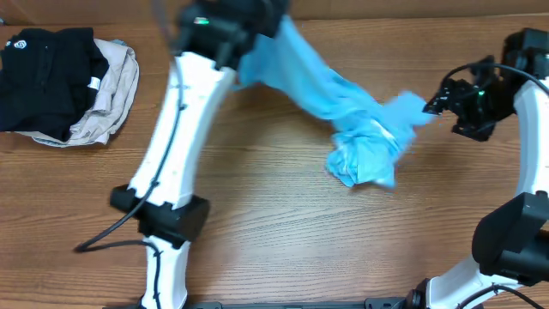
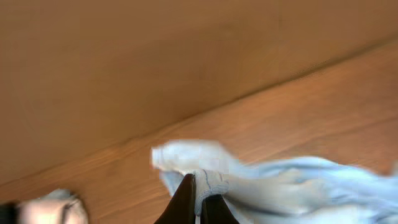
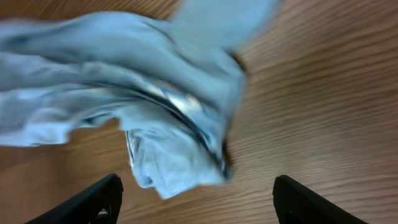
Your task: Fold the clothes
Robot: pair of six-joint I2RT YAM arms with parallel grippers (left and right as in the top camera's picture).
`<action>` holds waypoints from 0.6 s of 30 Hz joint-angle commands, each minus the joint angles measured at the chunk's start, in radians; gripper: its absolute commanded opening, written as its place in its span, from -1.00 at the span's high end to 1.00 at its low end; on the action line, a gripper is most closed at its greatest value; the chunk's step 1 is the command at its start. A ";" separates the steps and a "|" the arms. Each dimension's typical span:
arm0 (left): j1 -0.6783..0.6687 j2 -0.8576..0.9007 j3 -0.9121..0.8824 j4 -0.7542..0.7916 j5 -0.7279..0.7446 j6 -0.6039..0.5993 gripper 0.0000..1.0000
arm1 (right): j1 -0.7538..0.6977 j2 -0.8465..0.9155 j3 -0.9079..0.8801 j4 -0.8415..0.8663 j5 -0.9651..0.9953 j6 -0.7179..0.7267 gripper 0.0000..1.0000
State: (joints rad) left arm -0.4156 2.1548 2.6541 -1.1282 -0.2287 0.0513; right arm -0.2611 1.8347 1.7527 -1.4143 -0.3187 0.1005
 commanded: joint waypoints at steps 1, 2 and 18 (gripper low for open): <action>0.013 -0.010 0.008 -0.035 0.029 0.008 0.92 | 0.075 -0.009 -0.008 0.016 -0.024 -0.019 -0.62; 0.017 -0.010 0.008 -0.046 0.042 0.008 0.92 | 0.091 -0.009 -0.012 0.022 -0.024 -0.019 -0.62; 0.076 0.006 -0.023 -0.349 0.071 -0.034 0.92 | 0.195 -0.009 -0.175 0.148 -0.024 -0.011 -0.61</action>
State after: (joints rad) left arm -0.3775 2.1456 2.6556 -1.4422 -0.1654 0.0425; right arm -0.0673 1.8347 1.5951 -1.2850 -0.3367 0.0917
